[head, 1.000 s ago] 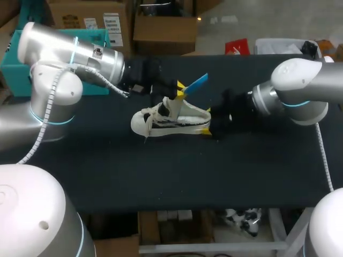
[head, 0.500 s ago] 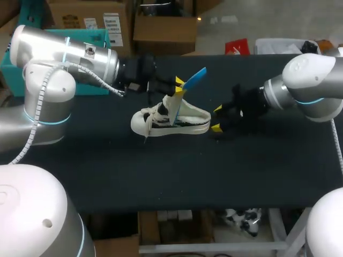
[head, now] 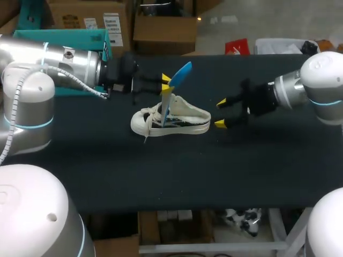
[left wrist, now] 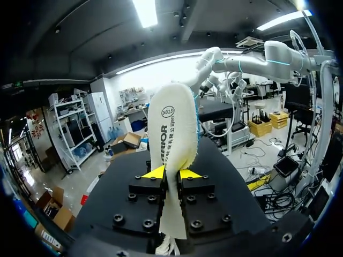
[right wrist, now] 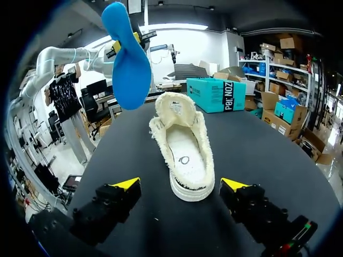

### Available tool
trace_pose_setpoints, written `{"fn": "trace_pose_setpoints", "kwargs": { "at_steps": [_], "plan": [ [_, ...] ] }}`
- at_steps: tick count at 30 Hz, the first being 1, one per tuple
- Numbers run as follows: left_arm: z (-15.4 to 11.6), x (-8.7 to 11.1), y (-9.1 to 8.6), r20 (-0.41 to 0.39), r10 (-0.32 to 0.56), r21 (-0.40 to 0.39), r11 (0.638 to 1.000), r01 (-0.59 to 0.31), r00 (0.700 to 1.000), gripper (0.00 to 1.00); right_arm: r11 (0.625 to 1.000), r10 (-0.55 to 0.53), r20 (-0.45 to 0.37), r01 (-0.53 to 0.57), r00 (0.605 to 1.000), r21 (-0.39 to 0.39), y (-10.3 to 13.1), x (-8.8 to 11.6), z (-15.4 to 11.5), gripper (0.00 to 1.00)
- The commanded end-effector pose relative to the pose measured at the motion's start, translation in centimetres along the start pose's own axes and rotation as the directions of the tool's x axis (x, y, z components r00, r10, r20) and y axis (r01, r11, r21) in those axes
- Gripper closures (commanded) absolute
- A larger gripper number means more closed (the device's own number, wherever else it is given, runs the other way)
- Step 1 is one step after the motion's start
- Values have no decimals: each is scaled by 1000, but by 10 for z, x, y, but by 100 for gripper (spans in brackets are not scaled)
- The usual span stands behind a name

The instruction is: Open the shoe tongue, take the insole out of the shoe, put the insole back into the shoe, and pack the shoe into the shoebox

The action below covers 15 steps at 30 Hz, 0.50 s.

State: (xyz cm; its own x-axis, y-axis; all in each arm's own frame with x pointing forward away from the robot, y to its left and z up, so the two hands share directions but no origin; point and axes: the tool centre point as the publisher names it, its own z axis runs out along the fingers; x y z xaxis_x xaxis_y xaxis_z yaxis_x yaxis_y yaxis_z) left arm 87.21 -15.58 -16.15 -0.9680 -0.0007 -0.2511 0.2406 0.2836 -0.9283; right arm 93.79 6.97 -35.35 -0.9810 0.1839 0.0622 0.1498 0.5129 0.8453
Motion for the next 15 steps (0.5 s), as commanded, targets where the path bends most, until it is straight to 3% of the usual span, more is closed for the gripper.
{"fn": "trace_pose_setpoints", "kwargs": {
  "at_steps": [1,15],
  "plan": [
    [-21,18,-4,29,5,13,1000,-6,1000,100,1000,-3,-11,3,1000,-18,4,3,-5,0],
    [-63,31,-20,91,37,42,998,-41,995,100,996,1,-40,-4,999,-84,25,20,-6,0]
  ]
}}
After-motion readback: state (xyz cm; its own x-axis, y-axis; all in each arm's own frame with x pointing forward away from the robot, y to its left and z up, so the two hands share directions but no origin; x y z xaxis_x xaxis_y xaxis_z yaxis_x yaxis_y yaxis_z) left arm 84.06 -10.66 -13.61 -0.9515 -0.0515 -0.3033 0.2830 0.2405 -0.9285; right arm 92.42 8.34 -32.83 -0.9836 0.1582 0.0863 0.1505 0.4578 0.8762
